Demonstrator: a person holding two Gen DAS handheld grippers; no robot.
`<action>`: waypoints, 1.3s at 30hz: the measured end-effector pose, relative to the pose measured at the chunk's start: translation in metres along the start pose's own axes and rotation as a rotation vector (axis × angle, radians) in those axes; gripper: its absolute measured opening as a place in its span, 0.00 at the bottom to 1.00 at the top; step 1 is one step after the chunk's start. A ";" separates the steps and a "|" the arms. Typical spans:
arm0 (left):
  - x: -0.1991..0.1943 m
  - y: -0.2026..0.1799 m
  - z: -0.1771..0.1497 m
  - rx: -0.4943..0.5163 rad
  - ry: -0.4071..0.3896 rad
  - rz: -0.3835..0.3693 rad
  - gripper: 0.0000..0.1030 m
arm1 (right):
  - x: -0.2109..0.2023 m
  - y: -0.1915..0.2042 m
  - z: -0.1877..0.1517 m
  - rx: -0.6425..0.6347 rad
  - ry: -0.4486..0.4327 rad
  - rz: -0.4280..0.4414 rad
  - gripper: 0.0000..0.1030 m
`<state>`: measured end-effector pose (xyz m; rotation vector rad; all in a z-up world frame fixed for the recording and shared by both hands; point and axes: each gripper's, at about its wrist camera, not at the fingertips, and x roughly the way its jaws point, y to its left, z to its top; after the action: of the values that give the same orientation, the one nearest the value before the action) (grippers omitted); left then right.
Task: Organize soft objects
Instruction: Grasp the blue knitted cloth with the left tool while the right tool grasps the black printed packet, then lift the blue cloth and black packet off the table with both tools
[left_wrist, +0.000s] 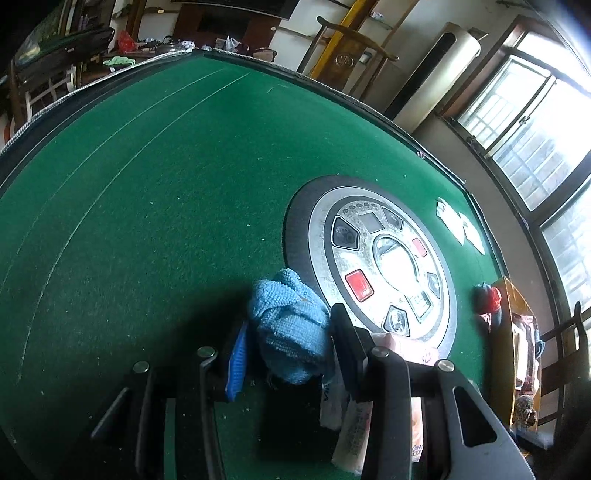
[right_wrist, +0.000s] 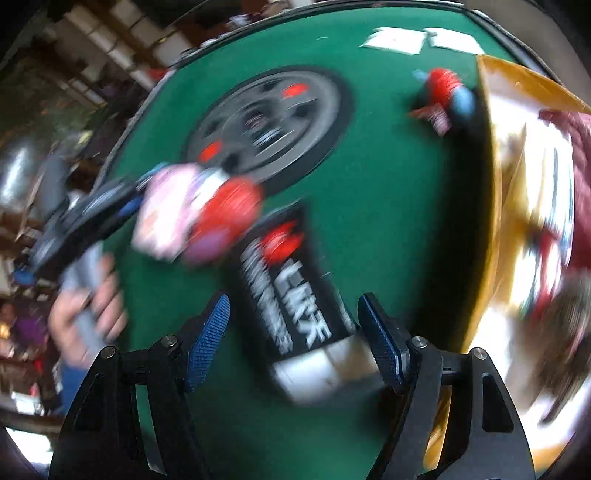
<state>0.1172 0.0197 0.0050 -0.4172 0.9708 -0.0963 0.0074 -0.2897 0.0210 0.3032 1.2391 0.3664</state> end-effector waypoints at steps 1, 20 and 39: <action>0.000 0.000 0.000 0.001 0.001 0.000 0.41 | -0.003 0.006 -0.008 -0.017 0.007 0.032 0.71; 0.009 -0.013 0.002 0.078 -0.024 0.058 0.42 | 0.014 0.018 -0.023 -0.224 -0.076 -0.269 0.69; -0.059 -0.035 -0.008 0.145 -0.329 0.100 0.37 | 0.010 0.043 0.031 -0.211 -0.575 -0.291 0.43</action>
<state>0.0808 0.0006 0.0601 -0.2401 0.6538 -0.0062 0.0353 -0.2479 0.0399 0.0345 0.6580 0.1385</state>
